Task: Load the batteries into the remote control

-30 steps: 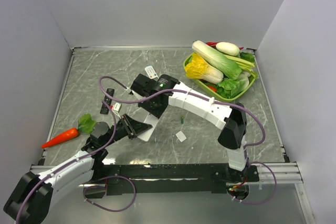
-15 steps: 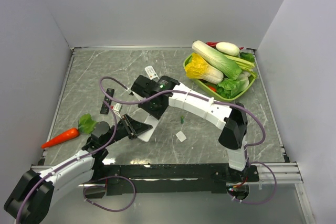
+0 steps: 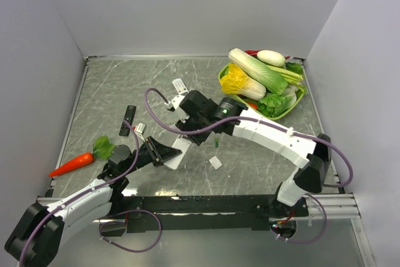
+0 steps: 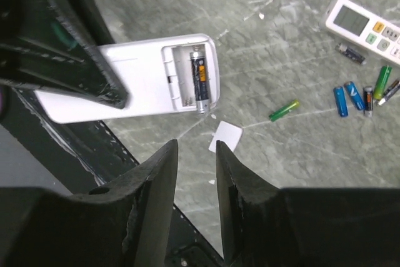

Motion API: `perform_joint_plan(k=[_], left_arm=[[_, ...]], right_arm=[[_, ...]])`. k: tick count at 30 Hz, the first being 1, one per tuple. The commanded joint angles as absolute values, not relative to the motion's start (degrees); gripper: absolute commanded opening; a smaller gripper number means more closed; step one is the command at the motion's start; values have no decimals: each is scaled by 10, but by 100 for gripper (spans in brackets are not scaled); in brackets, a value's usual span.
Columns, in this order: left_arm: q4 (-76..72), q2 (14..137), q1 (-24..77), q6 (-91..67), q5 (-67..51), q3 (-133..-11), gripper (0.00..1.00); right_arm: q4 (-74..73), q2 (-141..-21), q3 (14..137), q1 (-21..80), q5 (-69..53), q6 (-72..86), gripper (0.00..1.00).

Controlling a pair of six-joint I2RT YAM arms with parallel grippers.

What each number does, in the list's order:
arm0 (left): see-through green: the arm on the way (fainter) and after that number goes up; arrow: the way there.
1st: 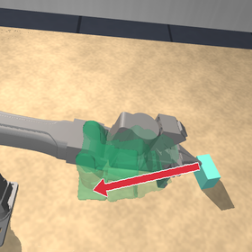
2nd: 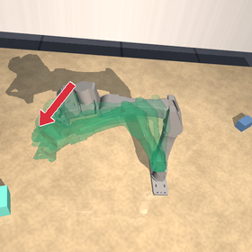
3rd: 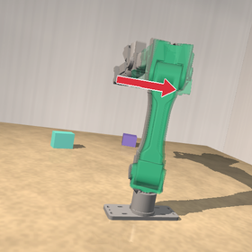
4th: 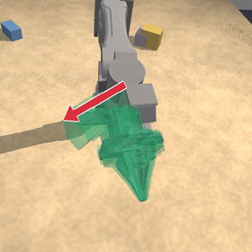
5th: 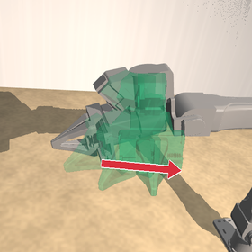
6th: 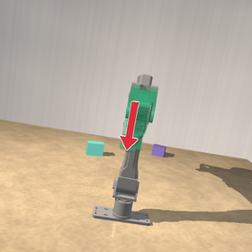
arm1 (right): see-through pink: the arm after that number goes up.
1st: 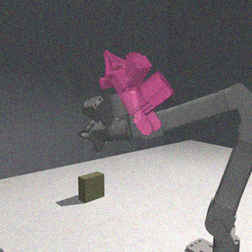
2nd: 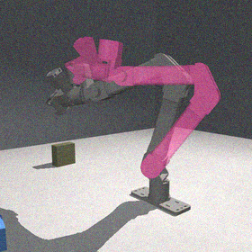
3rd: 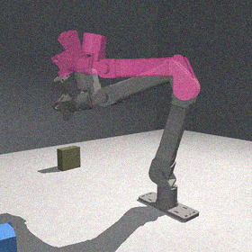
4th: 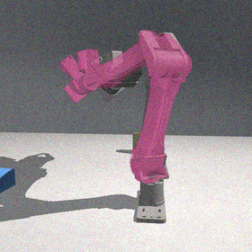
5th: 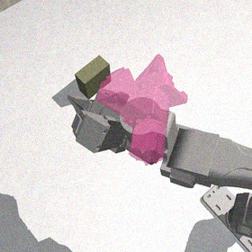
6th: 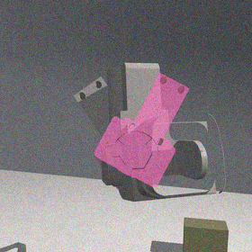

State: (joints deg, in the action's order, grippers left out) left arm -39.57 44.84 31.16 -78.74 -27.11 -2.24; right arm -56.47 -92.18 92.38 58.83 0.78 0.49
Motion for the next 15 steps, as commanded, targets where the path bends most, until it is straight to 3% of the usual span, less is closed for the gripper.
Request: perform_joint_plan(k=[1,15], left_arm=[[-425,445,311,-793,-279,28,2],[-429,444,311,-793,-281,25,2]], right_arm=[[-463,-855,865,587,-7,-2,38],[-383,-840,793,581,-1,-16,33]])
